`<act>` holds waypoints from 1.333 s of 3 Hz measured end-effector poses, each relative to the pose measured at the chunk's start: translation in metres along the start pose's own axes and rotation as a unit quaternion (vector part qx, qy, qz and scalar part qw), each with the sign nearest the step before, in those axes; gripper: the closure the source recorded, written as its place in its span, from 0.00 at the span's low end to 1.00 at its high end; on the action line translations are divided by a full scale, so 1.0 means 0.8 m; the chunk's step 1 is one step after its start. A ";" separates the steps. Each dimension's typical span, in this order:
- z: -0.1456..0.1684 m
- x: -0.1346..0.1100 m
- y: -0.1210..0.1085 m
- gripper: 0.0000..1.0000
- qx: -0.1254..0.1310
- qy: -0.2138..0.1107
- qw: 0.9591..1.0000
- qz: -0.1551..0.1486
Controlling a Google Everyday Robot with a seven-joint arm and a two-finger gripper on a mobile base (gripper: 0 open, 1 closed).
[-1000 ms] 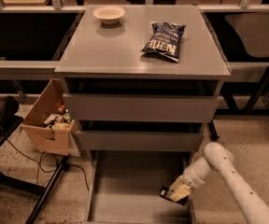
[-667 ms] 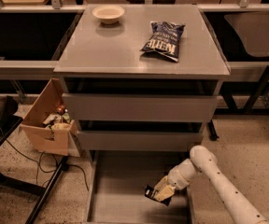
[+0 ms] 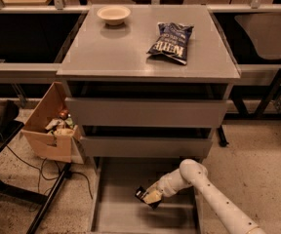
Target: Place rxbar chocolate into bottom drawer
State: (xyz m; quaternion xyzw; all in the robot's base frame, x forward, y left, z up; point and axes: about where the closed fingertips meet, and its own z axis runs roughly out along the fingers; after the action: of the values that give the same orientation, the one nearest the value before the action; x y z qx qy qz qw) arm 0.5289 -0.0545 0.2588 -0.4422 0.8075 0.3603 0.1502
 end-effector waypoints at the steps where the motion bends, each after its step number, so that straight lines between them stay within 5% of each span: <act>1: 0.052 -0.023 -0.038 1.00 0.016 0.010 1.000 0.023; 2: 0.099 -0.026 -0.055 1.00 0.035 0.041 0.998 0.040; 3: 0.126 -0.007 -0.055 0.98 0.023 0.093 0.994 0.043; 4: 0.126 -0.007 -0.055 0.76 0.023 0.093 0.994 0.043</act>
Offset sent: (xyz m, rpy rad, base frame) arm 0.0559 0.0810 -0.0952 -0.2170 0.0646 -0.0776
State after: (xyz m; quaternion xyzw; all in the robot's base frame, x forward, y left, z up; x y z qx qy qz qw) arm 0.5606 0.0053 0.1719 -0.4352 0.8443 0.3051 0.0691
